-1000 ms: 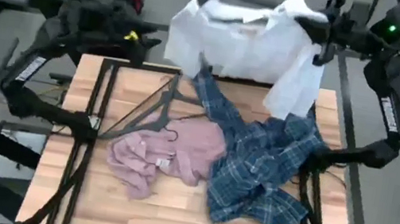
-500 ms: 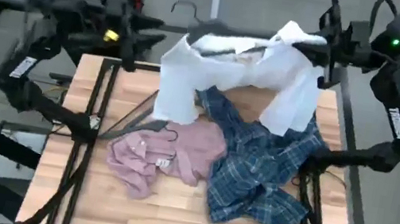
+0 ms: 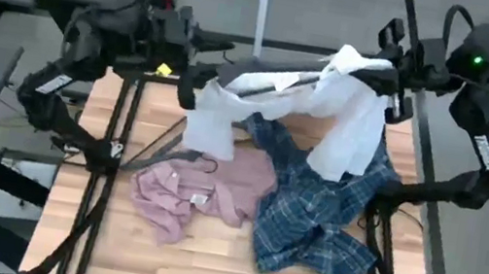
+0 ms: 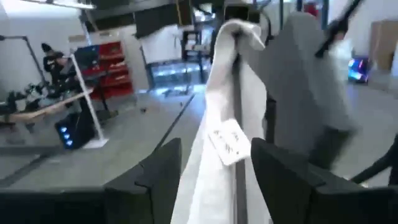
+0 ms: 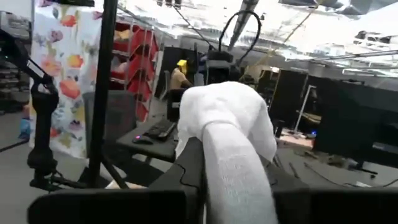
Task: Hang clothes
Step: Unhang the white polo shirt from the hanger rack
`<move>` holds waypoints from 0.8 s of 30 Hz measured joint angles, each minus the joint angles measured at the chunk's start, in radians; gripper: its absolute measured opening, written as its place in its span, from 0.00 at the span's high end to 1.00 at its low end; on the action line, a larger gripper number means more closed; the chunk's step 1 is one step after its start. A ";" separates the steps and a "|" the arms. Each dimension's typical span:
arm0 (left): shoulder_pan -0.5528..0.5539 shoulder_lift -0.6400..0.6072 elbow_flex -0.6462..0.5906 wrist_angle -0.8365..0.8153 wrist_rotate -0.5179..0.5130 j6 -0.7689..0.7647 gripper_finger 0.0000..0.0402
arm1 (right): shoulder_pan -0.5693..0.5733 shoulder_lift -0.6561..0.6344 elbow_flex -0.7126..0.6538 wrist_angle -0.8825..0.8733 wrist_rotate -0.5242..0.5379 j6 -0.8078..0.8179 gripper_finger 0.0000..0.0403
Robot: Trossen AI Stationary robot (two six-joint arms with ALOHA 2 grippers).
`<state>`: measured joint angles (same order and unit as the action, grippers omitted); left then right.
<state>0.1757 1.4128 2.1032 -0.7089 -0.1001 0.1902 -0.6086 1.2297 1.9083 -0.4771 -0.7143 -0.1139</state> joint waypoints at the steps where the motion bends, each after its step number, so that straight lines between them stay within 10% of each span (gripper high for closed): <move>1: 0.000 -0.004 0.011 -0.041 -0.016 0.000 0.56 | -0.001 0.000 0.000 -0.001 0.005 -0.001 0.92; 24: 0.021 0.042 0.026 0.023 -0.005 0.083 0.56 | 0.013 0.034 0.000 0.010 0.061 -0.035 0.92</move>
<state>0.1967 1.4548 2.1288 -0.6861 -0.1050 0.2729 -0.5955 1.2634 1.9079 -0.4667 -0.6537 -0.1489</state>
